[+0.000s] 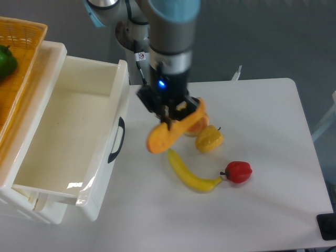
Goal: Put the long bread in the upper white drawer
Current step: 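Lift the held bread and carry it toward the open white drawer, then lower the bread into the open white drawer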
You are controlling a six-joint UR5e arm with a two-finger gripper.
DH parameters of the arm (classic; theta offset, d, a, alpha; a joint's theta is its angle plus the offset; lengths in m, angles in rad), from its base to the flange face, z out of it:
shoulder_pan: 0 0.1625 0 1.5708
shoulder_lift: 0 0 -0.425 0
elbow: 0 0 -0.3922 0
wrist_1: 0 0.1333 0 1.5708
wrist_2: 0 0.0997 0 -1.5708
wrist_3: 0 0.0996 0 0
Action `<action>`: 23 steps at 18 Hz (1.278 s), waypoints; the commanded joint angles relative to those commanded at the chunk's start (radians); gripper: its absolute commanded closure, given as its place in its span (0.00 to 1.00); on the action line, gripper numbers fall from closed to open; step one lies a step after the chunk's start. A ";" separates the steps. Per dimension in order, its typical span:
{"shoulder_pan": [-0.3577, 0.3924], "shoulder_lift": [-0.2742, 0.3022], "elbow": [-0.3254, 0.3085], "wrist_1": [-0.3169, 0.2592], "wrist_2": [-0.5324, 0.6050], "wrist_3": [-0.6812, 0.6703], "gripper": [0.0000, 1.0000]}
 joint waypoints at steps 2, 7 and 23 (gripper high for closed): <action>0.002 0.028 0.022 0.000 0.000 -0.002 1.00; -0.002 0.083 0.035 0.003 0.023 -0.005 1.00; -0.153 0.095 0.045 0.095 -0.023 -0.445 1.00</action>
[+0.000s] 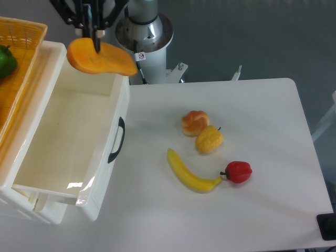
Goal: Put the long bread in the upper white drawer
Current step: 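Lower the bread into the open white drawer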
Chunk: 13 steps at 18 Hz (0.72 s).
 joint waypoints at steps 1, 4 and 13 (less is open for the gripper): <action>-0.020 -0.006 -0.006 0.000 -0.002 -0.018 1.00; -0.042 -0.022 -0.026 0.000 -0.017 -0.066 1.00; -0.131 -0.101 -0.094 -0.003 -0.017 -0.129 1.00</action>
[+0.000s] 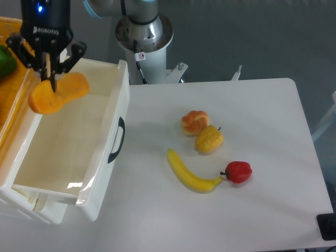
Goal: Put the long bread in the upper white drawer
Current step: 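Lower the bread into the open white drawer, then open the gripper to release the bread and raise it out of the drawer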
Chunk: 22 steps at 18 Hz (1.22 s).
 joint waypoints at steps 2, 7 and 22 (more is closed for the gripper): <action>-0.006 -0.003 -0.020 0.002 -0.002 0.002 1.00; -0.006 -0.048 -0.032 0.000 0.000 0.003 1.00; 0.001 -0.088 -0.078 -0.064 0.005 0.083 0.77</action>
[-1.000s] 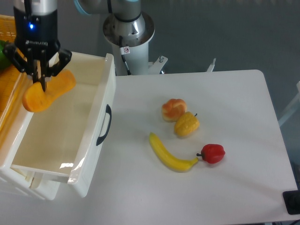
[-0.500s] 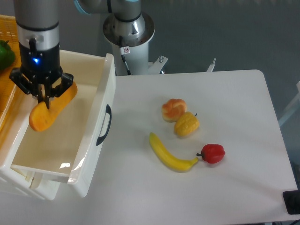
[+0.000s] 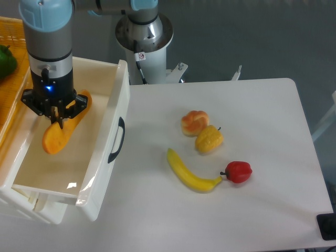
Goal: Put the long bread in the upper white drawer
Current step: 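Open the gripper to release the bread and raise it out of the drawer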
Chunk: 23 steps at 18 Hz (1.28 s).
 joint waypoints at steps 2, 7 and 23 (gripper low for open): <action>0.002 -0.003 0.002 0.000 0.000 0.002 0.66; 0.008 -0.008 0.020 0.000 0.003 0.008 0.57; 0.305 0.052 0.037 0.035 0.005 0.444 0.00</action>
